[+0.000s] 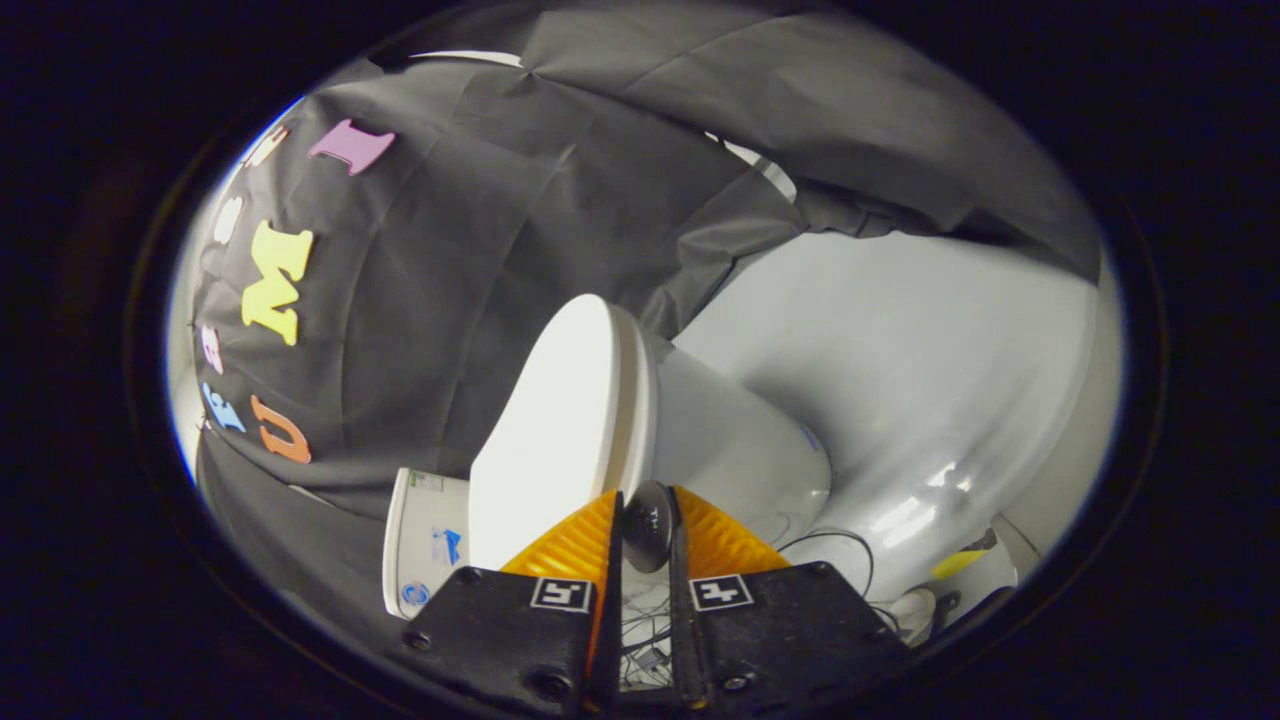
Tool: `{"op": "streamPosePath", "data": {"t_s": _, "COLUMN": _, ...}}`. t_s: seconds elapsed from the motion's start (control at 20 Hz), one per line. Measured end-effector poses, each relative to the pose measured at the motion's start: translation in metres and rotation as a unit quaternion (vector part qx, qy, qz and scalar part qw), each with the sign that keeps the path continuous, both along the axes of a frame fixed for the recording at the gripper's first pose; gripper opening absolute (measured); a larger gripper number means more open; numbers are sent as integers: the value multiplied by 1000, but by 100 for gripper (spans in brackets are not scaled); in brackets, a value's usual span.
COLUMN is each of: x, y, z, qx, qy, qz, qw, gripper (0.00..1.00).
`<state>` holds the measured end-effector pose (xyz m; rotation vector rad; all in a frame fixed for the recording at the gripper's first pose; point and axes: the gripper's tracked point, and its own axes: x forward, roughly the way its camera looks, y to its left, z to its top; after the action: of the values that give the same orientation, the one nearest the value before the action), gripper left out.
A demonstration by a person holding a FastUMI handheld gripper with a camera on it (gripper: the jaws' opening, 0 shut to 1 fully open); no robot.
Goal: Open the toilet lid.
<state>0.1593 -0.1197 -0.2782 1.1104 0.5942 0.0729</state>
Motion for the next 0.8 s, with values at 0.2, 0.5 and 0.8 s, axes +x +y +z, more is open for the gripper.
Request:
{"op": "streamPosePath", "data": {"t_s": 0.2, "x": 1, "y": -4, "z": 8, "qx": 22, "qy": -8, "qz": -5, "qw": 1000, "gripper": 7}}
{"op": "streamPosePath", "data": {"t_s": 0.5, "x": -3, "y": 3, "z": 14, "qx": 22, "qy": 2, "qz": -5, "qw": 1000, "gripper": 5}}
{"op": "streamPosePath", "data": {"t_s": 0.8, "x": -5, "y": 8, "z": 20, "qx": 23, "qy": 9, "qz": -9, "qw": 1000, "gripper": 5}}
